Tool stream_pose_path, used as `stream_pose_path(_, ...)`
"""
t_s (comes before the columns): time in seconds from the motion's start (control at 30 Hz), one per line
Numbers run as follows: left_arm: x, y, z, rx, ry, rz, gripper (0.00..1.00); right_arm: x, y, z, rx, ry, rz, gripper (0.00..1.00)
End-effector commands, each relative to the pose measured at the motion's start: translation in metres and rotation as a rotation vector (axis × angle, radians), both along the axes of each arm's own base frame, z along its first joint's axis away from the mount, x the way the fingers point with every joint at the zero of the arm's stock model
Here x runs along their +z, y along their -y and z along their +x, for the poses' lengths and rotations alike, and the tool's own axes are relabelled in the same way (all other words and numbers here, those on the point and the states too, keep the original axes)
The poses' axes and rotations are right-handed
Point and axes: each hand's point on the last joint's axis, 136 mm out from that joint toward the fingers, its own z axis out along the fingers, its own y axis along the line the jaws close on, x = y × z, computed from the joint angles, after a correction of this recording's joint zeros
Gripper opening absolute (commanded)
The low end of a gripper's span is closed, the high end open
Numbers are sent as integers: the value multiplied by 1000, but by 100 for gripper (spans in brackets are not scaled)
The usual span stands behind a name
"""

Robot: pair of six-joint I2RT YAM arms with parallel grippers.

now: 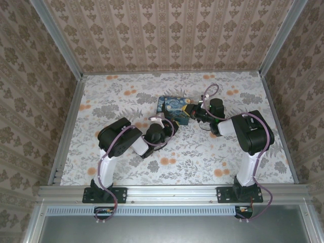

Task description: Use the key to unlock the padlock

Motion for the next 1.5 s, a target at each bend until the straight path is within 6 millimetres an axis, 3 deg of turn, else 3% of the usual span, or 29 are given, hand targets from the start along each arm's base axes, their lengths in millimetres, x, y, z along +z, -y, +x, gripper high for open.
stream_pose_path(0.0, -2, -1, -1, -15, -10, -14, 21, -44, 8, -15, -22, -143, -61, 0)
stream_pose_path(0.23, 0, -6, -2, -21, -20, -22, 13, -20, 8, -16, -18, -102, -60, 0)
stream_pose_path(0.47, 1, -12, -2, -29, -53, -49, 4, 8, 13, -32, -20, -46, -60, 0)
stream_pose_path(0.63, 3, -17, -1, -35, -66, -61, 1, 10, 18, -56, -17, -36, -68, 0)
stream_pose_path(0.8, 3, -18, 0, -41, -65, -60, 11, -1, 25, -70, -33, -47, -109, 0)
stream_pose_path(1.17, 1, -12, 8, -38, -59, -66, 17, 29, 17, -18, -46, -7, -122, 0)
stream_pose_path(1.47, 0, -9, 15, -25, -52, -68, 22, -3, 15, 10, -57, -69, -156, 0)
